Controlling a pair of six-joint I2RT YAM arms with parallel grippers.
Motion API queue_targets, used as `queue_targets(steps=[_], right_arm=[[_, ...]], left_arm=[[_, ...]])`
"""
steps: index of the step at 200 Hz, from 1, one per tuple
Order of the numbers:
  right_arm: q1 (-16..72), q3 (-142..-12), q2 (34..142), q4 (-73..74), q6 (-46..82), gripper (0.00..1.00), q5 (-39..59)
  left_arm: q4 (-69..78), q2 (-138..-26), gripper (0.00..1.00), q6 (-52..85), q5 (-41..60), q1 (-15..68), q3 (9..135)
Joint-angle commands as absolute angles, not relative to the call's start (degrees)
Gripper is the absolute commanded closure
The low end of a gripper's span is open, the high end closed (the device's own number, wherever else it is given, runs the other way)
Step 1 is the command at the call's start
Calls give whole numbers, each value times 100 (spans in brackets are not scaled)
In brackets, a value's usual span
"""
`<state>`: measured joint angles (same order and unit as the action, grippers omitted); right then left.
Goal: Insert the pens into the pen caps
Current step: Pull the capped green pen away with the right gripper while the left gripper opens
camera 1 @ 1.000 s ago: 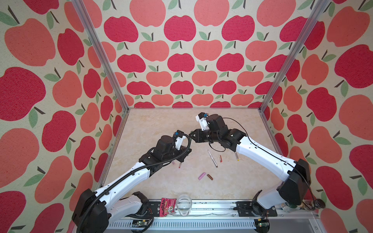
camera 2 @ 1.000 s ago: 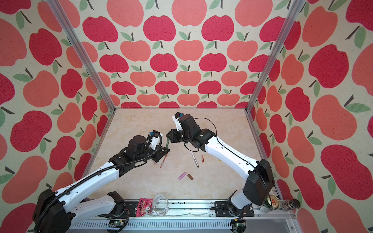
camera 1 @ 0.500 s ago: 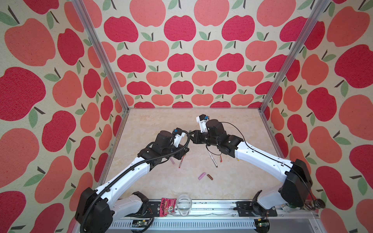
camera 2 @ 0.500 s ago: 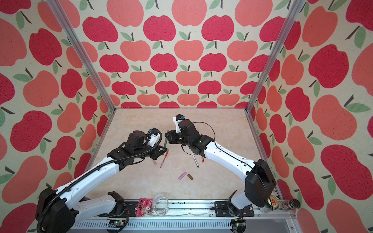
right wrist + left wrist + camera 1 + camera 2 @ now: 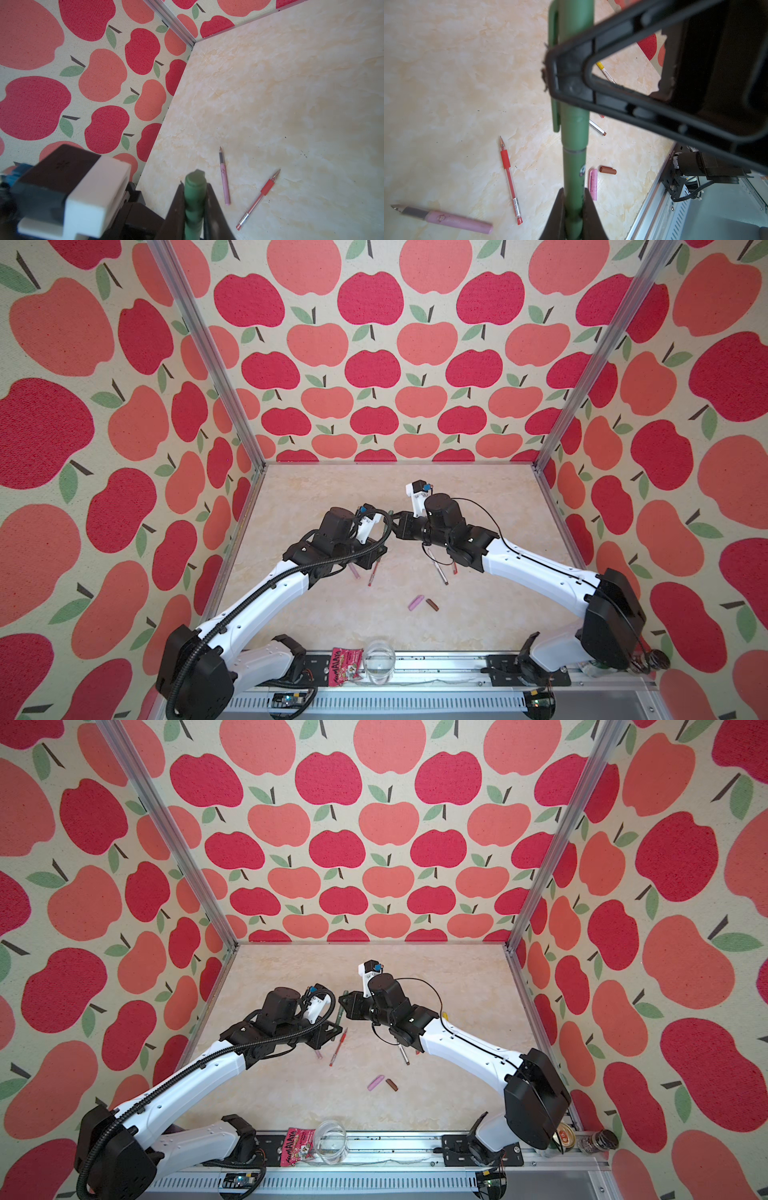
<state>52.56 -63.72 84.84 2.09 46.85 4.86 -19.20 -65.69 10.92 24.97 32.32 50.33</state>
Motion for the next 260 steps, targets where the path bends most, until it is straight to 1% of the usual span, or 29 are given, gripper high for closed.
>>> queue_targets(steps=[1, 45, 65, 82, 124, 137, 150, 190, 247, 260], right_arm=[[5713, -5919, 8695, -1702, 4529, 95, 1312], [5415, -6188, 8355, -1811, 4308, 92, 1129], [5221, -6417, 8229, -1852, 4141, 90, 1062], [5082, -6658, 8231, -1953, 3986, 84, 1050], [4975, -6982, 8209, -2019, 3686, 66, 938], [4974, -7015, 8227, -2017, 3648, 65, 915], [4966, -7022, 8232, -1988, 3621, 65, 895], [4942, -7028, 8165, -1934, 3538, 72, 767], [4905, -6996, 8068, -1905, 3522, 89, 588], [4890, -6978, 7978, -1933, 3509, 92, 448]], left_arm=[[438, -6382, 100, 966, 2351, 3096, 5896], [410, -6400, 100, 1106, 2558, 3138, 5564], [343, -6368, 100, 1107, 2429, 3268, 5358], [386, -6346, 100, 1170, 2385, 3344, 5197], [507, -6468, 100, 1353, 2316, 3502, 5003], [544, -6513, 100, 1371, 2301, 3549, 5015], [557, -6575, 100, 1380, 2294, 3576, 5051], [597, -6779, 100, 1438, 2387, 3632, 5130], [819, -6948, 100, 1613, 2480, 3670, 5157], [895, -6931, 97, 1667, 2481, 3667, 5127]])
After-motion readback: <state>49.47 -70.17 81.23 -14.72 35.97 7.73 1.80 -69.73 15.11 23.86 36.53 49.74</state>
